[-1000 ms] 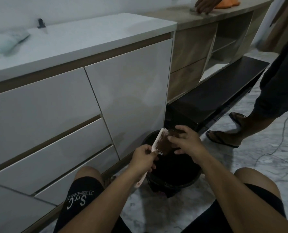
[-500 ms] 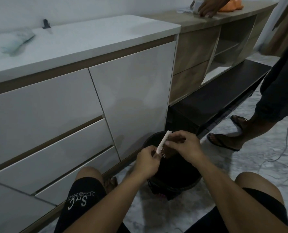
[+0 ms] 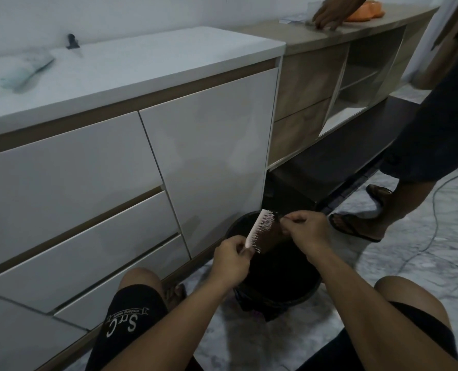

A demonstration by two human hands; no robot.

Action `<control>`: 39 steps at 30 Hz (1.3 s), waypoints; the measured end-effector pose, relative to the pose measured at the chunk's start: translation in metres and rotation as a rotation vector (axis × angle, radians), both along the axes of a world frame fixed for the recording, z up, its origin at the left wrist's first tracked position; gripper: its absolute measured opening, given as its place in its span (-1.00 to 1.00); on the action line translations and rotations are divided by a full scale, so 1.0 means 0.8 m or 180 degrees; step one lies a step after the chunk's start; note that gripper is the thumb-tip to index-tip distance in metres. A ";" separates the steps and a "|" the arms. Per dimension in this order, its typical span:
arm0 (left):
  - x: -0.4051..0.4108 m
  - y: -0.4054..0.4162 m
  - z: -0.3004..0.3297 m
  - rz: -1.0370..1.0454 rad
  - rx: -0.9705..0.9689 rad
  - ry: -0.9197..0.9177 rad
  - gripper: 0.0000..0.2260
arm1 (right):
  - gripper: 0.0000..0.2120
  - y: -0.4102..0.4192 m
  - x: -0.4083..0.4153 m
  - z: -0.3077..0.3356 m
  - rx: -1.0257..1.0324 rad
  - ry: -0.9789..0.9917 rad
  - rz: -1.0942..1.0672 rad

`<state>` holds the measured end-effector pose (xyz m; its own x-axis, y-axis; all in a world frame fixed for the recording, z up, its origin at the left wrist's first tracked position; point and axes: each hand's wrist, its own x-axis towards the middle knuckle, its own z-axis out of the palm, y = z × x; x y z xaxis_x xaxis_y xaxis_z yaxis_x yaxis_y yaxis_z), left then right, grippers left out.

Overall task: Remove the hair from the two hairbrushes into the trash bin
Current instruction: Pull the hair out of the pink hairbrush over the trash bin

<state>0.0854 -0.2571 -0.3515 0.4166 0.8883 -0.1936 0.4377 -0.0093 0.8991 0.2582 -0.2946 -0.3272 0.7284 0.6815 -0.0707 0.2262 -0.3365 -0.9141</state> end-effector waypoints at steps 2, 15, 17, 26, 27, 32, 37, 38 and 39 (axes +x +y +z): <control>-0.001 -0.001 0.001 0.0067 -0.0224 -0.0146 -0.90 | -0.81 -0.002 0.004 -0.001 0.0081 0.0116 -0.0144; 0.003 0.007 0.017 0.0237 -0.0847 -0.0347 -0.86 | -0.91 -0.009 -0.011 0.015 -0.0073 0.1318 0.1073; 0.000 0.007 0.022 0.0340 -0.0914 -0.0370 -0.77 | -0.93 -0.010 -0.008 0.015 -0.0008 0.1292 0.0956; -0.004 0.013 0.027 0.0595 -0.0832 -0.0300 -0.56 | -0.83 -0.013 -0.007 0.026 -0.0045 0.1395 0.1089; -0.003 0.013 0.028 0.0568 -0.0814 -0.0276 -0.56 | -0.78 -0.014 -0.010 0.027 -0.0070 0.1322 0.1268; 0.002 0.011 0.029 0.0431 -0.0729 -0.0202 -0.56 | -0.66 -0.014 -0.018 0.023 -0.0266 0.0684 0.1517; -0.002 0.016 0.025 0.0588 -0.0654 -0.0076 -0.55 | -0.84 -0.011 -0.012 0.019 -0.0138 0.0618 0.1222; -0.003 0.017 0.023 0.0668 -0.0643 -0.0069 -0.54 | -0.83 -0.011 -0.011 0.020 -0.0155 0.0624 0.1171; -0.003 0.019 0.022 0.0744 -0.0641 -0.0066 -0.53 | -0.81 -0.010 -0.009 0.021 -0.0182 0.0607 0.1140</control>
<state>0.0828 -0.2421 -0.3341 0.2112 0.9051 -0.3691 0.3885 0.2688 0.8814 0.2507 -0.3025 -0.3104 0.4158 0.8808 -0.2267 0.1665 -0.3188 -0.9331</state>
